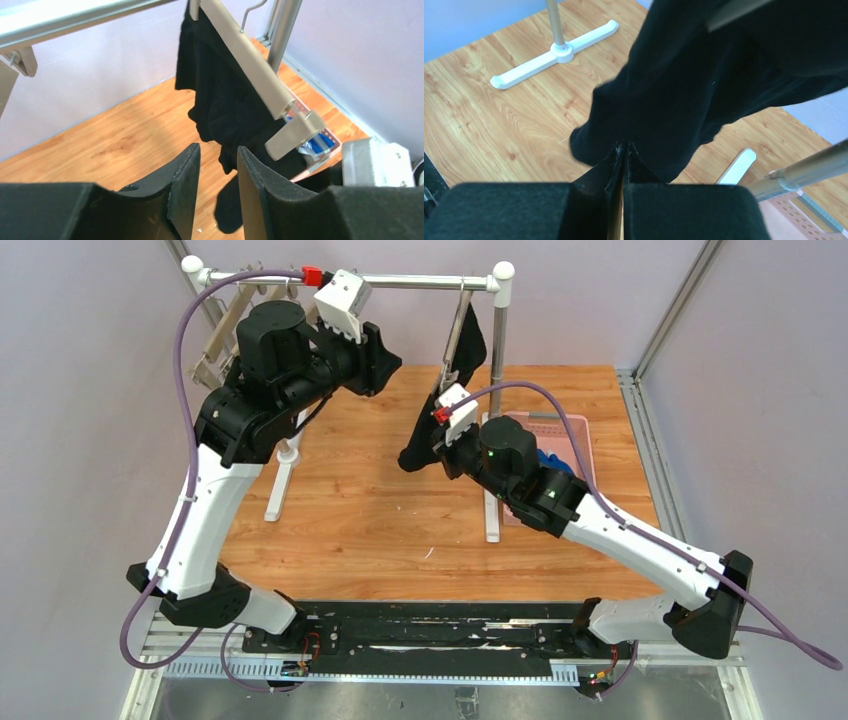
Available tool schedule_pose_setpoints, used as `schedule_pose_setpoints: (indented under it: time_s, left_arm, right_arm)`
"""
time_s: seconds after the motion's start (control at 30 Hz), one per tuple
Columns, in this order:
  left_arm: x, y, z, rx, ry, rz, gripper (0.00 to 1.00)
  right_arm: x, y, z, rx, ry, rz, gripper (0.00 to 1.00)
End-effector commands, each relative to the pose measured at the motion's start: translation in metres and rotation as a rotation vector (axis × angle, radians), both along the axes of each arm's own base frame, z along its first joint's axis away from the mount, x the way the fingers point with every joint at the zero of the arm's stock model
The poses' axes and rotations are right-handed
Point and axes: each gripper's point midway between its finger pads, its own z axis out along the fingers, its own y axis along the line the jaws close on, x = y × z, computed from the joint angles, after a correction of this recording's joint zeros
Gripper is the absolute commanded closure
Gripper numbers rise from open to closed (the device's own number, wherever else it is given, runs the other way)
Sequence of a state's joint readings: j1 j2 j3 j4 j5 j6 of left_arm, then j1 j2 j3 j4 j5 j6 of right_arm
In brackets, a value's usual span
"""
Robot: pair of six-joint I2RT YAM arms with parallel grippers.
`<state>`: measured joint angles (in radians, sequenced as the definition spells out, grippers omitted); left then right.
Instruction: Remove the underwear clipped to the hanger
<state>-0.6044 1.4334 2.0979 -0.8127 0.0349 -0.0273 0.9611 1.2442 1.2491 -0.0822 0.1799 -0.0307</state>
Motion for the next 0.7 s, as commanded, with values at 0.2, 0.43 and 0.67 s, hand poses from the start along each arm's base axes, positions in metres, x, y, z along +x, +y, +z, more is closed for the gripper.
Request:
schedule_pose_setpoints:
  time_s: [0.2,0.43,0.67]
  left_arm:
    - [0.030,-0.019,0.028,-0.047,-0.104,0.010,0.36]
    - [0.052,-0.048,0.015,-0.041,-0.095,-0.053,0.33]
    - [0.063,-0.052,0.015,0.004,-0.139,-0.053,0.33]
  right_arm:
    - [-0.009,-0.011,-0.007,-0.019,-0.026,-0.036,0.99]
    - [-0.013,-0.025,-0.019,-0.043,-0.012,-0.061,0.99]
    - [-0.016,-0.029,-0.028,-0.049,0.002,-0.062,0.99]
